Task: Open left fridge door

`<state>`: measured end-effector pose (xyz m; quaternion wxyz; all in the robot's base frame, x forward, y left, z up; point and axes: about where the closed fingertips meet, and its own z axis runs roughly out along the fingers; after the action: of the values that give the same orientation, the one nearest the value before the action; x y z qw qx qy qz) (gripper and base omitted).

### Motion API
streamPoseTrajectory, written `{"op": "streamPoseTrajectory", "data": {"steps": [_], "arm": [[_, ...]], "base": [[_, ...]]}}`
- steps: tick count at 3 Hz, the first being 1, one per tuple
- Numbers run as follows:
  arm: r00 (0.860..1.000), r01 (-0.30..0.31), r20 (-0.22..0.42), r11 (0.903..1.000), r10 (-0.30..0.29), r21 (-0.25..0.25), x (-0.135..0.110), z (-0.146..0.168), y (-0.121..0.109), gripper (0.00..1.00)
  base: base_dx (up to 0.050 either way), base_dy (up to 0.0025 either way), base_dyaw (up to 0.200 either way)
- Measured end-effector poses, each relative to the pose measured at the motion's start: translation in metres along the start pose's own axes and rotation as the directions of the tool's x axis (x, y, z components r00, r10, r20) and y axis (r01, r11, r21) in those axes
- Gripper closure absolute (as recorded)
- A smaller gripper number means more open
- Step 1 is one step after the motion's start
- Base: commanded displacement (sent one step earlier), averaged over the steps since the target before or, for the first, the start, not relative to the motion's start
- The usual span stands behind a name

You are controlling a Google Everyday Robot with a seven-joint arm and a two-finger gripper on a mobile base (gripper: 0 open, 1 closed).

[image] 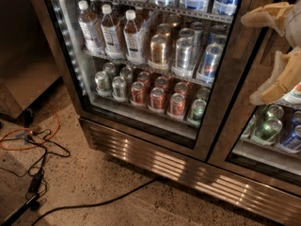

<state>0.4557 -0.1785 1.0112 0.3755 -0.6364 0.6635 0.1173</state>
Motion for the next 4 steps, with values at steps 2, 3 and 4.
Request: {"op": "streamPoseTrajectory", "data": {"steps": [2,3,4], "arm": [[1.000,-0.014,0.002,0.9999,0.014,0.005,0.003,-0.001,-0.001,0.00],[0.998,-0.065,0.001,0.9971,0.065,0.040,0.019,-0.011,-0.007,0.00],[0.998,-0.066,0.001,0.9969,0.066,0.043,0.019,-0.011,-0.007,0.00]], "base": [[0.000,0.00000,0.000],[0.000,0.00000,0.000],[0.000,0.00000,0.000]]}}
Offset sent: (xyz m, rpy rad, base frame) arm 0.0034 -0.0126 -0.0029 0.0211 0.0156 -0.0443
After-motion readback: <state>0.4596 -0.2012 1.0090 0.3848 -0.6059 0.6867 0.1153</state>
